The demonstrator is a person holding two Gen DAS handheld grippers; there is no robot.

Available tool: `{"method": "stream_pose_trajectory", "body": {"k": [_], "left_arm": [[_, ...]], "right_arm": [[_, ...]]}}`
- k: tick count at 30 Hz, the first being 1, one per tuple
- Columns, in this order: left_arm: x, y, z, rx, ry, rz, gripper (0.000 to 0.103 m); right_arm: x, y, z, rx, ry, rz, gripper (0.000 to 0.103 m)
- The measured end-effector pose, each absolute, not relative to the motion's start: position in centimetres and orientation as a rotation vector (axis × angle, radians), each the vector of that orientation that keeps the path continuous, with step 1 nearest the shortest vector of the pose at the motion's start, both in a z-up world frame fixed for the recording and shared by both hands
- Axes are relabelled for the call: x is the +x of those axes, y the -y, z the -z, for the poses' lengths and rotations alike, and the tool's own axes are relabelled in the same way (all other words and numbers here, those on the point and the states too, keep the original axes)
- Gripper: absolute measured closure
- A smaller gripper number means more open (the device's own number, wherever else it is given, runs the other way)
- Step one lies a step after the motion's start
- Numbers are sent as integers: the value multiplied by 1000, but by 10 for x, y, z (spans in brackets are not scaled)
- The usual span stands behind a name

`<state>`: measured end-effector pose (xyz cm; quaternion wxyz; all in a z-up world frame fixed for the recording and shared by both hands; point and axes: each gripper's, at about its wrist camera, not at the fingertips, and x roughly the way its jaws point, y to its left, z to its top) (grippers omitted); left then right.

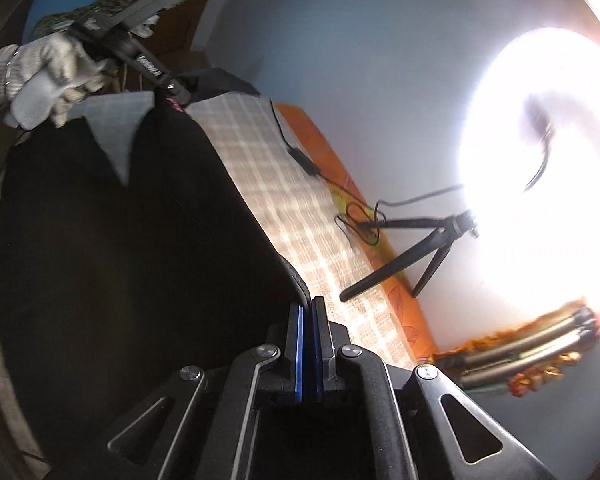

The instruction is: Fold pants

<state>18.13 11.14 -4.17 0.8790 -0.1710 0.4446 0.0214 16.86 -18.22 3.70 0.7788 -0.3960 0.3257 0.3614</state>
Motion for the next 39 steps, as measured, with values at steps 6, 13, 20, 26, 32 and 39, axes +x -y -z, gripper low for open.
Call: {"method": "stream_pose_trajectory", "body": {"k": [6,13,20,26,32,39], "left_arm": [[122,-121,21,-426,-846,-36,99],[46,-122,45,-473,-833,-25,99],[8,-124,82,-558,-864,-17,92],[-17,-140,87,-633,-832,-42,50],[-29,-179,104,-834,-800,-107,46],[-58,-212,113,-917,-782,-179,46]], "right_arm": [[98,187,-56,-887,-638,-786,102],[22,197,-38,-921,-664,-821,102],[-20,196,1,-958,-718,-831,102],[-30,204,20,-976,-755,-808,103],[-31,208,24,-980,-763,-784,103],[-39,207,32,-1019,-773,-776,103]]}}
